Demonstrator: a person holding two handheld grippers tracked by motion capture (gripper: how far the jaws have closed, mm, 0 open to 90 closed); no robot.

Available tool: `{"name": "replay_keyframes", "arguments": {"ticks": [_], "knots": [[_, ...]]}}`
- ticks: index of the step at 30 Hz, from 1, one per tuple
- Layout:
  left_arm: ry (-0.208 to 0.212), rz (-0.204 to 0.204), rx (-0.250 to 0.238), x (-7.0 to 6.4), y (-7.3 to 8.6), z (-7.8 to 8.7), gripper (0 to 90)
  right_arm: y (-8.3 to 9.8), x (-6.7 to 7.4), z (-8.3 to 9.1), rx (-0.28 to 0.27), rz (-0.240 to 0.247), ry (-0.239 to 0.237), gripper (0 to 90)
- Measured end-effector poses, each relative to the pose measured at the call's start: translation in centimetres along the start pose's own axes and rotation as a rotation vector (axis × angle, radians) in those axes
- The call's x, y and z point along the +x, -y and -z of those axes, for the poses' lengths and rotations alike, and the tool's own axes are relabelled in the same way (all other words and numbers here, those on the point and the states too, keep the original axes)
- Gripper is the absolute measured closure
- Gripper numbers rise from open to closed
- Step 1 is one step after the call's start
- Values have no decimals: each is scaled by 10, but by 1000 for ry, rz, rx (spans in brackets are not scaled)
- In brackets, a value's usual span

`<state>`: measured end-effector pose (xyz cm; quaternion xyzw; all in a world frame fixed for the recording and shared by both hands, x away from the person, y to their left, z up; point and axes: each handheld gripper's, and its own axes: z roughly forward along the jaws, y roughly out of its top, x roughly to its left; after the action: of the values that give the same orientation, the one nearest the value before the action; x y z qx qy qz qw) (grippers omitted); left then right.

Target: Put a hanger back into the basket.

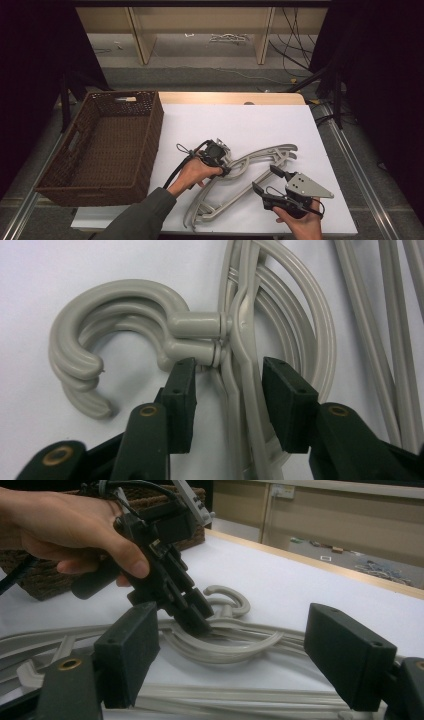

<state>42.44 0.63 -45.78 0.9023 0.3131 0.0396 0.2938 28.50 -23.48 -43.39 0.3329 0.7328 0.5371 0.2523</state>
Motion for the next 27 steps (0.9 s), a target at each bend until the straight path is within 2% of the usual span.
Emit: {"name": "replay_keyframes", "arguments": {"ticks": [4, 6, 9, 10, 11, 12, 14, 15, 16, 17, 18, 19, 20, 21, 22, 25, 27], "knots": [[3, 1, 7, 1, -3, -1, 634, 0, 0, 0, 2, 2, -2, 233], [52, 49, 6, 2, -2, -4, 660, 0, 0, -1, 1, 3, -7, 234], [67, 61, 2, 5, -3, -2, 711, 0, 2, -1, 5, 3, -21, 235], [56, 75, -18, 6, -3, 0, 771, 0, 2, -2, -9, -1, -26, 235], [51, 90, -32, 6, -2, 1, 792, 0, 2, -1, -3, 0, -23, 235], [51, 74, -21, 8, -2, 4, 802, 0, 1, 0, 9, 7, -17, 235], [53, 104, -40, 10, -2, 8, 810, 0, 1, 0, 9, 7, -17, 235], [63, 117, -46, 12, -2, 9, 816, 0, 0, 0, -1, 20, -12, 234], [76, 128, -46, 13, -1, 9, 818, 0, 1, -1, 2, 5, -20, 235], [84, 141, -48, 14, 0, 10, 819, 0, 1, -2, -17, 14, -18, 235], [82, 151, -58, 15, 1, 9, 820, 0, 2, -2, -8, -1, -26, 235], [87, 150, -54, 16, 2, 9, 821, 0, 1, 0, 16, 12, -16, 235], [93, 154, -67, 17, 3, 10, 821, 0, 1, 0, 16, 12, -16, 235], [102, 169, -90, 17, 4, 10, 822, 0, 2, -2, -3, 1, -24, 235], [109, 197, -117, 15, 4, 10, 823, 0, 2, -1, 0, 3, -25, 235], [128, 203, -137, 18, 5, 14, 825, 0, 1, 0, 14, 11, -12, 235], [133, 216, -166, 18, 5, 17, 826, 0, 1, -1, 5, 8, -19, 235]]}}
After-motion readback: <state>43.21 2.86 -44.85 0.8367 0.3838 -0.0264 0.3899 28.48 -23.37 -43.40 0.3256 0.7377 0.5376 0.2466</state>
